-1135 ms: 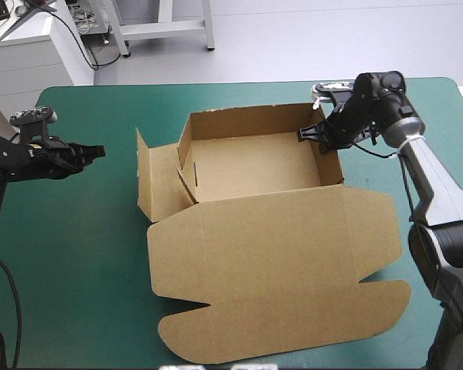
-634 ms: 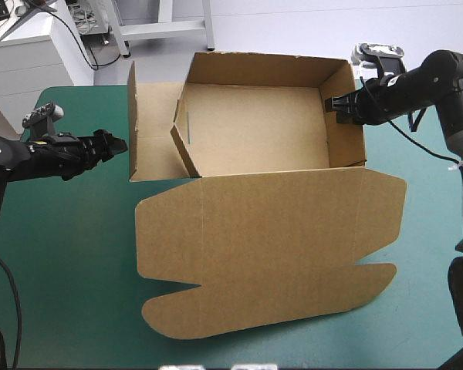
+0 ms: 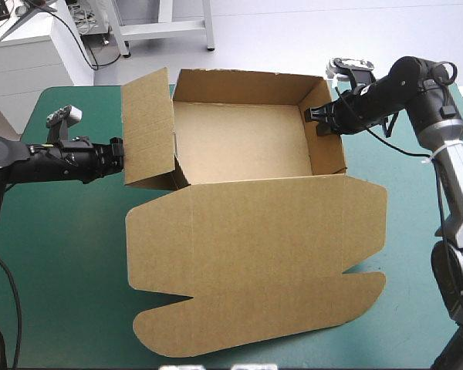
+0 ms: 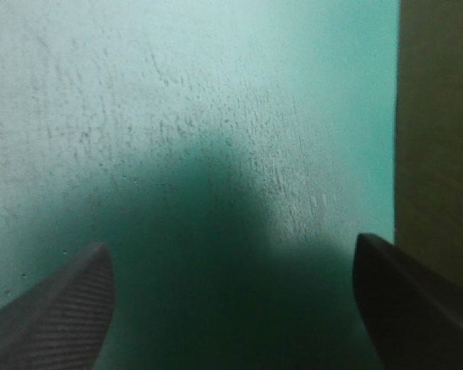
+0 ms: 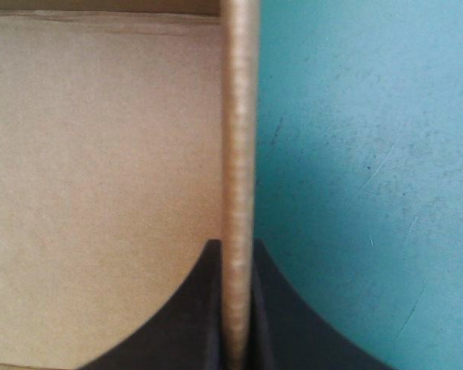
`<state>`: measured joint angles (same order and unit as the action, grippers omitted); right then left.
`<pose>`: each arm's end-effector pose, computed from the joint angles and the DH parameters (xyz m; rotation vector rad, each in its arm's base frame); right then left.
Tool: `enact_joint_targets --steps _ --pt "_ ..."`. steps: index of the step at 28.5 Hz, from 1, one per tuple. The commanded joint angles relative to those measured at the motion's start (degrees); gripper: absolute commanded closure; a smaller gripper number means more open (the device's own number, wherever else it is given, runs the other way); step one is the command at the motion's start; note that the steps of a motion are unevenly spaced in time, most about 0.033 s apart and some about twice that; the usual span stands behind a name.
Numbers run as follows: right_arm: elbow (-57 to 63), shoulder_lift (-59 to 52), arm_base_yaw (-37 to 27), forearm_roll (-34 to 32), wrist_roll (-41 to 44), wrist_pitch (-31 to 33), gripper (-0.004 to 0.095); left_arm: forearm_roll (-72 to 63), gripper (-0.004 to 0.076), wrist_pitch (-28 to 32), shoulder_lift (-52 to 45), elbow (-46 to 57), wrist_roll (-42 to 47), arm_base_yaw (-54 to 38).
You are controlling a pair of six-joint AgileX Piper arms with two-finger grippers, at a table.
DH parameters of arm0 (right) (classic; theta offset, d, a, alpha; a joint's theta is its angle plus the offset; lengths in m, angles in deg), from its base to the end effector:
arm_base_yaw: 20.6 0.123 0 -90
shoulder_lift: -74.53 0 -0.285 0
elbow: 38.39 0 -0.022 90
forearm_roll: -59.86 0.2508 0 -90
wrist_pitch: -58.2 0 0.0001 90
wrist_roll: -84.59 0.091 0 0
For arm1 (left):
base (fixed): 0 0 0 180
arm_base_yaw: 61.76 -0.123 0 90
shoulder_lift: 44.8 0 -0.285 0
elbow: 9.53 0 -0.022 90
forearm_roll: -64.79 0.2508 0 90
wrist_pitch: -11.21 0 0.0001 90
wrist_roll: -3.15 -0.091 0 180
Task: Fold the box
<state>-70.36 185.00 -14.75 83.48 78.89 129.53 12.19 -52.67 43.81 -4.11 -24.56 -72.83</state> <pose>0.3797 0.0736 0.3899 -0.2237 2.5578 0.5558 0.2884 -0.0097 0.3599 0.0352 2.3506 -0.9180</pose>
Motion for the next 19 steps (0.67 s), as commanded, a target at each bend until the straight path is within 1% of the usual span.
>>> enact_joint_targets --steps 1,7,10,15,19 --pt "-1.57 -1.32 0.11 2.76 1.15 -1.81 0.0925 -5.99 0.0125 -0.71 -1.82 -1.81 -1.03 0.09" --pt "-1.57 0.90 2.95 1.92 2.22 -3.97 0.0924 -11.58 0.0125 -3.10 -1.82 -1.81 -4.39 0.09" --pt "-1.57 1.45 4.64 1.53 2.38 -5.08 0.0923 -12.05 0.0125 -4.22 -1.82 -1.81 -4.81 0.09" --pt "-1.57 2.50 6.77 -2.13 4.03 -6.62 0.0923 -12.86 0.0125 -6.92 -1.82 -1.81 -5.88 0.09" --pt "-1.57 3.25 8.49 -2.42 4.29 -7.24 0.0923 -13.11 0.0125 -8.03 -1.82 -1.81 -5.88 0.09"
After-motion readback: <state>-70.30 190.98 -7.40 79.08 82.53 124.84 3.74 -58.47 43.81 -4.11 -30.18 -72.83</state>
